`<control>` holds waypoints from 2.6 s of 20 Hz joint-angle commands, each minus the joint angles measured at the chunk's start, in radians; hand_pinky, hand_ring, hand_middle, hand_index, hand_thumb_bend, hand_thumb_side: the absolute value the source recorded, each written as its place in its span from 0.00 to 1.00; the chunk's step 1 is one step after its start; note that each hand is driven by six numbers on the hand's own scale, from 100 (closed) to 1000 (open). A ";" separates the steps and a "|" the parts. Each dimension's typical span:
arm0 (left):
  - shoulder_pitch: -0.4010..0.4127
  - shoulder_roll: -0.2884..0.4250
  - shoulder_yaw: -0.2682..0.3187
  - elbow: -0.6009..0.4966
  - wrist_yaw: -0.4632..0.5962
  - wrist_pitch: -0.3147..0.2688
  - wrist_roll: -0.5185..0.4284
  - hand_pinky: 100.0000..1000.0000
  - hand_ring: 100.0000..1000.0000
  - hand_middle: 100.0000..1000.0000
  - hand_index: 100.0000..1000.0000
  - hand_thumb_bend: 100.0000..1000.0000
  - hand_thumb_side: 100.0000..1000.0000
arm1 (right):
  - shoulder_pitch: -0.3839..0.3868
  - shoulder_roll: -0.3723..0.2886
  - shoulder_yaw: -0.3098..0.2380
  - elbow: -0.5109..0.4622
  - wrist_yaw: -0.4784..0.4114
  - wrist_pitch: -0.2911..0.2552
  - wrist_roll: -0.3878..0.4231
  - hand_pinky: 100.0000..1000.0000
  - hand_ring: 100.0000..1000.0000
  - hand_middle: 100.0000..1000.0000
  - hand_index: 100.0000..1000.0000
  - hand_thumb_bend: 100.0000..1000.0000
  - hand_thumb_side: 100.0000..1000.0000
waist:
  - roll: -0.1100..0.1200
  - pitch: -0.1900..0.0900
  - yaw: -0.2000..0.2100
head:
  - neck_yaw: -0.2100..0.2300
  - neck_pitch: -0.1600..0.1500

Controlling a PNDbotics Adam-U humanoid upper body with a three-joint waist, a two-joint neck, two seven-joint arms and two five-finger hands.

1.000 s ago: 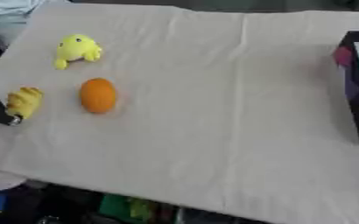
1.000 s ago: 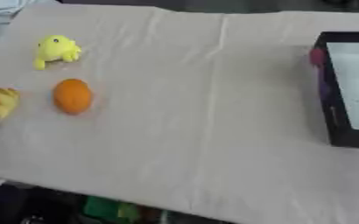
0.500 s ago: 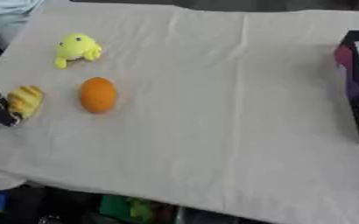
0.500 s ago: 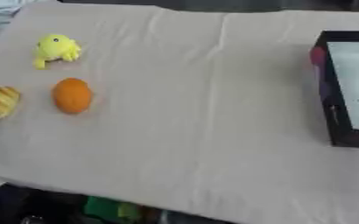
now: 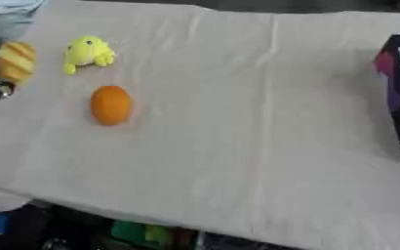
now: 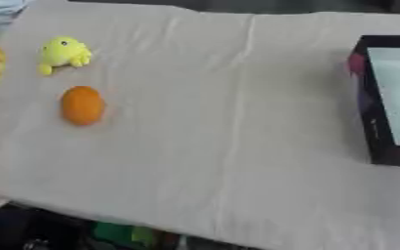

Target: Pick up the objects with one hand, pass them to the other hand, and then place them into the box on the other side of the table.

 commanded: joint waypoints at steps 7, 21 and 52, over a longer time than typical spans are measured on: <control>-0.019 -0.007 -0.036 -0.228 0.112 -0.112 0.081 0.66 0.58 0.44 0.45 0.13 0.04 | -0.117 -0.040 0.037 -0.077 0.018 0.004 0.028 0.83 0.84 0.89 0.88 0.00 0.50 | -0.009 -0.020 -0.005 | -0.041 -0.010; -0.163 -0.254 -0.143 -0.175 -0.083 -0.159 0.092 0.65 0.57 0.44 0.44 0.15 0.01 | -0.319 0.123 0.269 -0.193 0.228 0.208 0.228 0.84 0.88 0.92 0.91 0.12 0.42 | -0.023 -0.042 -0.024 | -0.083 -0.044; -0.217 -0.521 -0.229 -0.101 -0.545 -0.352 0.190 0.65 0.57 0.43 0.43 0.21 0.00 | -0.384 0.426 0.380 -0.152 0.513 0.250 0.618 0.82 0.87 0.90 0.90 0.30 0.40 | -0.033 -0.042 -0.020 | -0.119 -0.032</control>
